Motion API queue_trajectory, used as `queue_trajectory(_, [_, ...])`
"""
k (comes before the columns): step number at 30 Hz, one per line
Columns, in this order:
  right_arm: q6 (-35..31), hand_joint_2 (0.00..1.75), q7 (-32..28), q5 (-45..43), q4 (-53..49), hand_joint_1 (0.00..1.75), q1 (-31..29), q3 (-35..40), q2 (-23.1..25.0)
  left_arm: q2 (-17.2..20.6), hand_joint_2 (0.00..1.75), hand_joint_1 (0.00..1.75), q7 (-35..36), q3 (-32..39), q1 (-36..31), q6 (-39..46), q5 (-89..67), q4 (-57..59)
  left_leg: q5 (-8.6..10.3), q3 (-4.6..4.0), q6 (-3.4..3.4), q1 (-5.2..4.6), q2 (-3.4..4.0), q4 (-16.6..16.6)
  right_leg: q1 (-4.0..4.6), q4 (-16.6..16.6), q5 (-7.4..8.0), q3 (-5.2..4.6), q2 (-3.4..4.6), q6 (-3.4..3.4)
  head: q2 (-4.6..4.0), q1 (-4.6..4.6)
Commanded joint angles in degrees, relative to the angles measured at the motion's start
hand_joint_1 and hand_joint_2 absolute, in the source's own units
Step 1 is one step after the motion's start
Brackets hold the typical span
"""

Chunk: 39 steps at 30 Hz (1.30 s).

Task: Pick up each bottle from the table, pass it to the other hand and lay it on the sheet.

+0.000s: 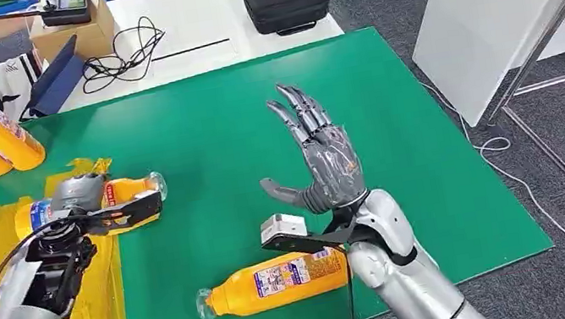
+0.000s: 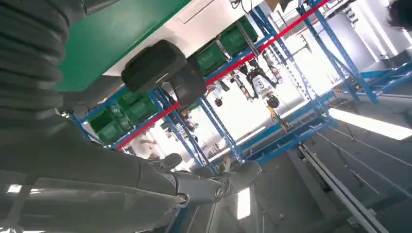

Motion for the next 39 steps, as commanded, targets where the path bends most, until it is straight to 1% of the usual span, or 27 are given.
queue_trajectory(1, [0.6,1.75,0.5,0.0,4.7,0.0,-2.9,0.4,-0.2,0.4,1.75,0.0,-0.2,0.2,-3.5,-0.8,0.1,8.1,-0.14,0.21,-0.11,0.08,0.19,0.1,0.09,0.0,-0.07,0.21,0.09,-0.08,0.0,0.0])
queue_trajectory(7, [1.1,1.75,0.8,0.2,5.8,0.0,-3.4,0.7,0.0,0.4,1.75,0.0,-0.9,0.2,-3.3,-1.9,0.0,9.1,-0.11,0.17,-0.1,0.06,0.16,0.0,0.07,0.0,-0.05,0.17,0.09,-0.07,0.0,0.02])
queue_trajectory(8, [1.1,1.75,0.8,0.2,6.0,0.0,-3.5,0.7,0.0,0.3,0.0,0.0,-0.9,0.2,-3.1,-1.8,0.0,9.2,-0.17,0.27,-0.14,0.11,0.22,0.1,0.12,0.0,-0.09,0.29,0.12,-0.1,0.0,0.02])
queue_trajectory(11, [1.1,1.75,0.8,0.1,6.4,0.0,-3.6,0.6,0.0,0.0,0.0,0.0,-0.9,0.3,-3.0,-1.2,0.0,9.0,-0.1,0.16,-0.09,0.06,0.15,0.0,0.07,0.0,-0.05,0.17,0.07,-0.07,0.0,0.02])
queue_trajectory(14, [1.0,1.75,1.5,1.2,6.4,0.0,-3.2,0.5,-0.4,-0.6,0.0,0.0,-0.1,1.1,-2.7,1.8,0.4,6.8,-0.14,0.22,-0.12,0.08,0.12,0.1,0.09,0.0,-0.09,0.24,0.03,-0.09,0.0,0.0])
queue_trajectory(16, [0.9,1.75,1.9,1.6,5.5,0.0,-2.4,0.1,-0.6,-0.9,0.0,0.0,-2.6,2.0,-2.0,3.6,2.4,3.0,-0.13,0.17,-0.11,0.09,0.09,0.1,0.1,0.0,-0.09,0.21,0.0,-0.08,0.0,0.0])
queue_trajectory(17, [0.8,1.75,2.1,2.2,4.5,0.0,-1.5,-0.3,-0.9,-1.1,0.0,0.0,-5.6,3.1,-1.0,4.5,5.5,-1.2,-0.19,0.24,-0.13,0.12,0.1,0.1,0.14,0.0,-0.14,0.29,-0.01,-0.1,0.0,0.02])
queue_trajectory(19, [0.8,1.75,2.1,2.2,4.1,0.0,-1.1,-0.4,-1.2,-0.9,0.0,0.0,-5.6,3.1,-0.9,3.1,5.8,-2.9,-0.05,0.04,-0.06,0.06,0.0,0.0,0.07,0.0,-0.04,0.09,-0.06,-0.04,0.0,0.02])
queue_trajectory(24, [0.8,1.75,2.1,2.3,4.1,0.0,-1.2,-0.4,-1.1,-0.8,0.0,0.0,-5.6,3.0,-0.6,3.2,5.7,-2.9,-0.15,0.23,-0.11,0.08,0.11,0.1,0.09,0.0,-0.1,0.26,0.02,-0.07,0.0,0.0])
queue_trajectory(25, [0.8,1.75,2.2,2.4,4.1,0.0,-1.2,-0.5,-1.1,-1.0,0.0,0.0,-7.0,3.6,-0.1,4.2,7.2,-4.0,-0.09,0.15,-0.08,0.05,0.13,0.0,0.06,0.0,-0.05,0.16,0.04,-0.06,0.0,0.02])
queue_trajectory(26, [0.8,1.75,2.3,2.6,3.8,0.0,-0.7,-0.7,-1.3,-0.9,0.0,0.0,-8.8,4.2,0.6,5.7,8.9,-6.1,-0.17,0.25,-0.12,0.1,0.17,0.1,0.11,0.0,-0.1,0.27,0.05,-0.1,0.0,0.0])
queue_trajectory(27, [1.0,1.75,2.6,3.2,3.3,0.0,0.0,-1.0,-1.6,-1.1,0.0,0.0,-12.4,5.8,2.1,6.6,14.0,-10.8,-0.08,0.15,-0.09,0.05,0.09,0.0,0.06,0.0,-0.06,0.17,-0.01,-0.07,0.0,0.0])
queue_trajectory(28, [1.1,1.75,2.6,3.5,2.6,0.0,0.8,-1.3,-2.0,-0.6,0.0,0.0,-14.1,6.3,3.9,5.7,17.5,-16.2,-0.15,0.24,-0.13,0.07,0.1,0.0,0.08,0.0,-0.12,0.26,-0.03,-0.09,0.0,0.02])
queue_trajectory(29, [2.2,1.75,2.6,3.3,1.6,0.0,1.8,-1.6,-2.6,0.0,0.0,0.0,-16.9,7.7,6.9,3.6,24.5,-24.9,-0.13,0.18,-0.11,0.09,0.07,0.0,0.1,0.0,-0.1,0.21,-0.03,-0.08,0.0,0.02])
queue_trajectory(30, [3.9,1.75,2.3,2.7,0.9,0.0,2.4,-1.6,-3.1,0.2,0.0,0.0,-18.1,9.2,9.0,2.9,30.1,-31.3,-0.07,0.08,-0.07,0.05,0.06,0.0,0.06,-0.1,-0.04,0.1,0.0,-0.05,0.0,0.0])
queue_trajectory(31, [4.7,1.75,2.0,2.7,0.1,0.0,2.8,-1.7,-3.5,0.8,0.0,0.0,-17.8,9.9,10.8,2.3,33.2,-36.3,-0.15,0.14,-0.1,0.1,0.12,0.1,0.11,-0.1,-0.09,0.16,0.02,-0.07,0.0,-0.02])
queue_trajectory(32, [5.0,1.75,1.8,3.4,-0.4,0.0,3.3,-1.4,-4.1,1.0,0.0,0.0,-16.8,11.5,12.9,3.8,35.6,-41.7,-0.11,0.09,-0.07,0.06,0.13,0.0,0.07,0.0,-0.06,0.08,0.06,-0.05,0.0,0.02])
queue_trajectory(33, [5.1,1.75,1.8,3.9,-0.3,0.0,3.7,-1.1,-4.6,0.5,0.0,0.0,-16.1,13.3,14.5,5.4,37.7,-45.0,-0.26,0.23,-0.11,0.1,0.26,0.1,0.12,0.0,-0.16,0.22,0.15,-0.07,0.0,0.0])
queue_trajectory(34, [5.0,1.75,1.7,4.0,-0.3,0.0,4.2,-1.0,-4.7,0.5,0.0,0.0,-16.4,14.3,16.0,5.9,39.7,-47.5,-0.15,0.08,-0.07,0.07,0.23,0.1,0.08,0.0,-0.06,0.08,0.15,-0.05,0.0,0.0])
queue_trajectory(35, [5.1,1.75,1.3,4.0,-0.2,0.0,4.8,-0.6,-5.2,0.2,0.0,0.0,-17.4,15.8,17.9,6.8,42.6,-50.0,-0.28,0.25,-0.09,0.1,0.33,0.1,0.11,0.0,-0.15,0.24,0.22,-0.06,0.0,0.04])
queue_trajectory(36, [5.5,1.75,0.8,4.0,-0.3,0.0,5.2,-0.1,-5.6,0.1,0.0,0.0,-18.3,16.4,19.1,6.9,44.8,-51.4,-0.2,0.17,-0.08,0.06,0.35,0.0,0.06,-0.1,-0.08,0.13,0.24,-0.05,0.0,0.02])
queue_trajectory(37, [6.0,1.75,0.6,3.7,-0.3,0.0,5.4,0.3,-5.7,0.3,1.75,0.0,-18.5,16.7,19.8,6.9,45.9,-51.8,-0.3,0.34,-0.12,0.08,0.46,0.0,0.1,-0.1,-0.14,0.27,0.33,-0.08,0.0,0.0])
queue_trajectory(38, [7.7,1.75,0.8,3.6,0.0,0.0,5.4,0.9,-6.0,0.2,1.75,0.0,-19.1,16.9,20.3,6.3,47.8,-51.9,-0.22,0.23,-0.12,0.02,0.36,0.0,0.03,-0.1,-0.08,0.15,0.3,-0.05,0.0,0.0])
queue_trajectory(39, [8.5,1.75,1.7,4.2,0.2,0.0,5.5,1.2,-6.1,0.4,1.75,0.0,-19.6,16.5,20.5,5.9,48.7,-51.4,-0.35,0.39,-0.2,0.08,0.45,0.0,0.09,0.0,-0.16,0.29,0.36,-0.1,0.0,0.02])
